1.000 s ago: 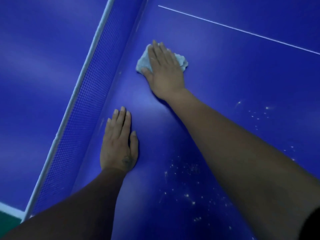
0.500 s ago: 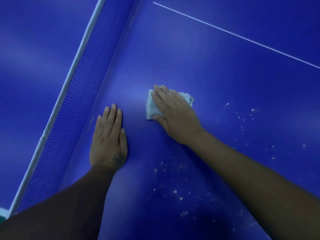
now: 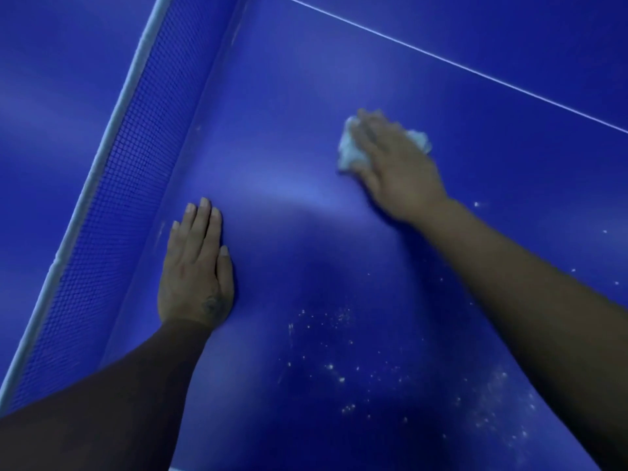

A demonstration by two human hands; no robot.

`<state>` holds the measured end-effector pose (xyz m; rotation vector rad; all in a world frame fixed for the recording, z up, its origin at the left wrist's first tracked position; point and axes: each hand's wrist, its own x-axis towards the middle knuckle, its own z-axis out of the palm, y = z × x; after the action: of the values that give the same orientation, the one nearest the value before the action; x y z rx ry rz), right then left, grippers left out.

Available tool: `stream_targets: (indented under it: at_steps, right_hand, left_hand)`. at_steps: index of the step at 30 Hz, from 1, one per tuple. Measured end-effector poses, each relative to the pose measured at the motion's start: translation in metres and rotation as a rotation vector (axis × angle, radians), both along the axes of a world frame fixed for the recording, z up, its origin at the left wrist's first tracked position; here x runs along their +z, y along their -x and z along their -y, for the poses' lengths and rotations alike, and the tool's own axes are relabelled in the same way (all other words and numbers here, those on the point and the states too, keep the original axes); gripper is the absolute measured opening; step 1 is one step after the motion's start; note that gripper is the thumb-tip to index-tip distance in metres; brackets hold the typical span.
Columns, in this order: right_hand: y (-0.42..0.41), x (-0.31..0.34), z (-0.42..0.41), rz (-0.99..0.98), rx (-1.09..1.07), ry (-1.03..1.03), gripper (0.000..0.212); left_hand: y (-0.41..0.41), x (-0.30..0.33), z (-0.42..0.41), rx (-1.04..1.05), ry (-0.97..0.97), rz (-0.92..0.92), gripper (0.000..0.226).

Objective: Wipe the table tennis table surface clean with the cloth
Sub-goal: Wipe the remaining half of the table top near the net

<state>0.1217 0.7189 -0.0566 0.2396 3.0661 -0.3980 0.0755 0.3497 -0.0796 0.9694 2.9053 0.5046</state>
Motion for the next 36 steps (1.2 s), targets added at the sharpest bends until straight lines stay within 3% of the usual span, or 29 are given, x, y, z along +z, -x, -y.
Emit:
stream_targets:
  at_steps: [3,6,8,11,14,16,20,29,31,36]
  right_hand:
    - [-0.028,0.003,-0.046,0.033,-0.271,-0.005,0.066]
    - [-0.074,0.004,-0.016,0.032,-0.475,0.017,0.065]
    - [-0.107,0.005,0.037,0.054,-0.443,-0.004,0.065]
    - [-0.157,0.005,0.123,0.065,-0.215,0.05,0.063]
    - [-0.169,0.001,0.133,0.045,-0.058,0.025,0.062]
    - [-0.152,-0.001,0.111,0.021,-0.109,-0.003,0.062]
    - [-0.125,-0.002,0.083,0.024,-0.413,-0.097,0.067]
    - [-0.167,-0.004,0.153,0.043,-0.259,-0.049,0.063]
    - [-0.149,-0.003,0.142,0.061,-0.272,-0.097,0.064]
    - [-0.076,-0.005,0.131,-0.006,-0.308,0.015,0.068]
  left_hand:
    - [0.0,-0.001,0.0,0.003,-0.001,-0.002,0.056]
    - [0.001,-0.002,0.001,0.003,-0.006,-0.005,0.056]
    - [0.0,-0.002,0.001,0.0,-0.007,-0.01,0.056]
    - [-0.001,-0.002,0.0,0.001,-0.001,-0.015,0.056]
    - [0.0,-0.001,0.0,0.008,-0.013,-0.008,0.056]
    - [-0.001,0.001,-0.001,0.006,-0.019,-0.012,0.056]
    - [-0.001,-0.001,0.0,0.0,-0.022,-0.027,0.055]
    - [-0.005,0.003,0.003,-0.018,0.045,-0.036,0.055]
    - [-0.018,0.005,0.015,-0.04,0.079,-0.029,0.057]
    - [-0.073,0.009,0.053,0.022,0.101,0.025,0.059]
